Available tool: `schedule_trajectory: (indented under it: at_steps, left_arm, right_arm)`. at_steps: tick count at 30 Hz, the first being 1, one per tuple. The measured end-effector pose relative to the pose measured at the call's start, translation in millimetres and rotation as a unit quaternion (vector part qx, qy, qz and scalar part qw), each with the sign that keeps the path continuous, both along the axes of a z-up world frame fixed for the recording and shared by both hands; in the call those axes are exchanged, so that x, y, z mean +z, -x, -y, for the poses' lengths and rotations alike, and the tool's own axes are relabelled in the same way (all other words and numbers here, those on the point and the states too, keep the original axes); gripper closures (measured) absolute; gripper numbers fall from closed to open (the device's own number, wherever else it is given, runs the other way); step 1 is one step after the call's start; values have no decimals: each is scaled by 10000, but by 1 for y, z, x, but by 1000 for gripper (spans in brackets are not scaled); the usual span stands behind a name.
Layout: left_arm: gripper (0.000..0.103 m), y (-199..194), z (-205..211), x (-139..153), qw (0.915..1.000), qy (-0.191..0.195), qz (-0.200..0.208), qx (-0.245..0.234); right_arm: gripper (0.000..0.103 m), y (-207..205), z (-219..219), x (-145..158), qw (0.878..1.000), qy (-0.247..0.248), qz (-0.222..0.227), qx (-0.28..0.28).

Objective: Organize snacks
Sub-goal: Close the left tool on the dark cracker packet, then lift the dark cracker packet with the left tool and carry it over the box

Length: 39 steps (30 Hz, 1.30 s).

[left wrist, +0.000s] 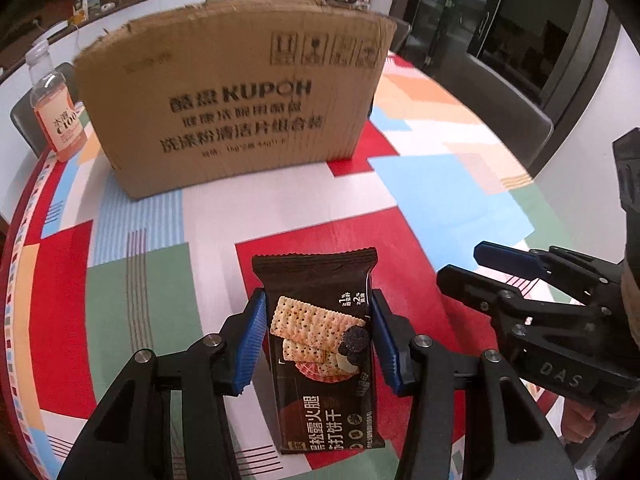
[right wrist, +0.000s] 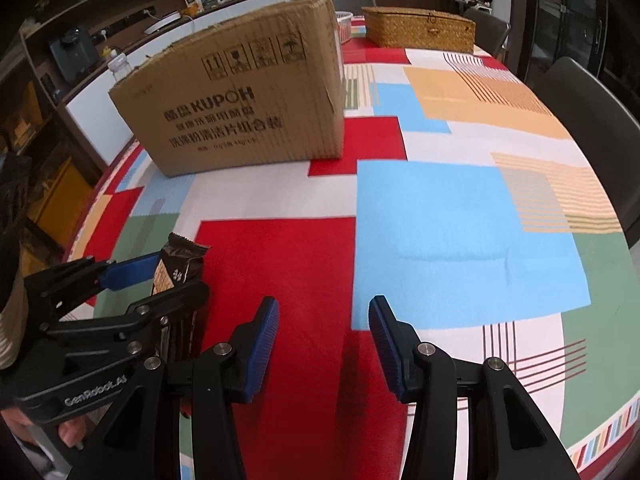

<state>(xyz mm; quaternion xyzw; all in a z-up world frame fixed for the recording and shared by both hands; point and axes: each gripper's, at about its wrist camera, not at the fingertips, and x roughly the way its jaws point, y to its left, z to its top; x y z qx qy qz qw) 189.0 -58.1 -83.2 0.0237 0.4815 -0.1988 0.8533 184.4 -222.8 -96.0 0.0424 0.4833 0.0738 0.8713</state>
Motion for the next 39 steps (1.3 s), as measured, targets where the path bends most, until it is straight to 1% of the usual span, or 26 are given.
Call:
schedule_trajectory:
  at_steps: [11,20,27,39]
  left_arm:
    - [56,3,-21,35,9979,289,540,190]
    - [58,-3,-35,64,9933,420,1007,375]
    - [58,-9,-43,94,9871,518,1425,516]
    - [58,-30,-52,142,9729,470,2162,678]
  right_arm:
    - [55,-6,-15,33,9990,98,425,102]
    - [55,-16,-24,61,9960,103,870,156]
    - [55,-26,-29,87,9917,14,1273,164]
    - [55,-51,-38,129,9814,-98,1909,175]
